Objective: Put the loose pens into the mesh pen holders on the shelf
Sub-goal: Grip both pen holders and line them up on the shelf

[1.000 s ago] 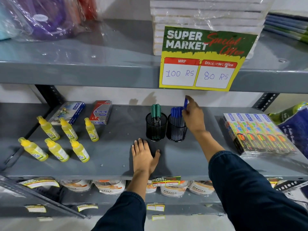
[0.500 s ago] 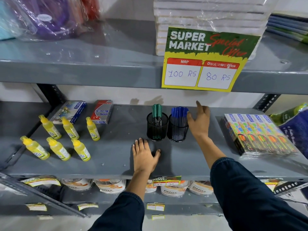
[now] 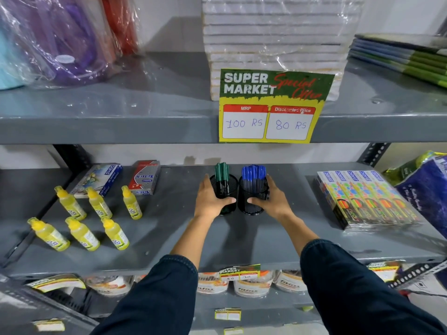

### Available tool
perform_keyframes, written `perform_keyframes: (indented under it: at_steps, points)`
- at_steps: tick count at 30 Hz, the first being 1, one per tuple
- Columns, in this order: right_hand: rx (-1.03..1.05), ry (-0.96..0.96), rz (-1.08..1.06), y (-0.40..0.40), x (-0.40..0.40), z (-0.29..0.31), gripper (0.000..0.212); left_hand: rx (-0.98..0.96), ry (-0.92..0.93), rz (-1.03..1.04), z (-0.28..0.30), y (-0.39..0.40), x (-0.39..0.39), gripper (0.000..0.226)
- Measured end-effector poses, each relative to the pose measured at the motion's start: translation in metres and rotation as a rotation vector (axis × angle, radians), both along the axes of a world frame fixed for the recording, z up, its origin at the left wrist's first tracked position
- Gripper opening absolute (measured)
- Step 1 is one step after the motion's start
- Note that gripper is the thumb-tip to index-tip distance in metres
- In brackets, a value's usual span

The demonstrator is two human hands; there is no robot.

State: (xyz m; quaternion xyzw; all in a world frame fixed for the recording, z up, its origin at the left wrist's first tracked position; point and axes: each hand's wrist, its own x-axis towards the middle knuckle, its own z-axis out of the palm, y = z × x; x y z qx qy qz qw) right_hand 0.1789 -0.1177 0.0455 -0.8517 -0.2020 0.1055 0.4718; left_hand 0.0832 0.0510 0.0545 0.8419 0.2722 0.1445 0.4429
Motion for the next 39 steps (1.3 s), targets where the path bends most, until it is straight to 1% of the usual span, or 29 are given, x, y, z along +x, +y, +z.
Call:
perform_keyframes:
  at_steps: [4,7,10,14,18,22,28,32,39]
  points:
    - [-0.003,0.003,0.003,-0.002,-0.001,0.0,0.096,0.094,-0.012,-0.02,0.003,-0.002,0.003,0.082]
    - [-0.005,0.019,0.01,-0.004,-0.004,0.001,0.097,0.116,0.003,-0.023,0.004,-0.002,0.0,0.076]
    - [-0.017,-0.002,0.011,-0.01,-0.013,0.002,0.094,0.132,0.013,-0.026,0.005,-0.007,-0.009,0.078]
    - [-0.037,-0.081,0.033,-0.026,-0.034,0.001,0.082,0.156,0.0,-0.021,0.004,-0.021,-0.03,0.077]
    - [-0.046,-0.099,0.027,-0.044,-0.055,0.0,0.086,0.181,0.0,-0.015,0.004,-0.037,-0.052,0.077]
    - [-0.042,-0.081,0.042,-0.06,-0.077,0.0,0.089,0.168,0.029,-0.001,0.004,-0.052,-0.075,0.087]
    - [-0.05,-0.045,0.052,-0.074,-0.1,0.002,0.092,0.173,0.055,-0.002,0.004,-0.068,-0.099,0.094]
    - [-0.053,-0.033,0.066,-0.08,-0.11,0.004,0.088,0.175,0.065,-0.008,0.005,-0.074,-0.108,0.093]
    - [-0.089,-0.018,0.076,-0.082,-0.115,0.007,0.093,0.182,0.067,-0.004,0.005,-0.078,-0.112,0.092]
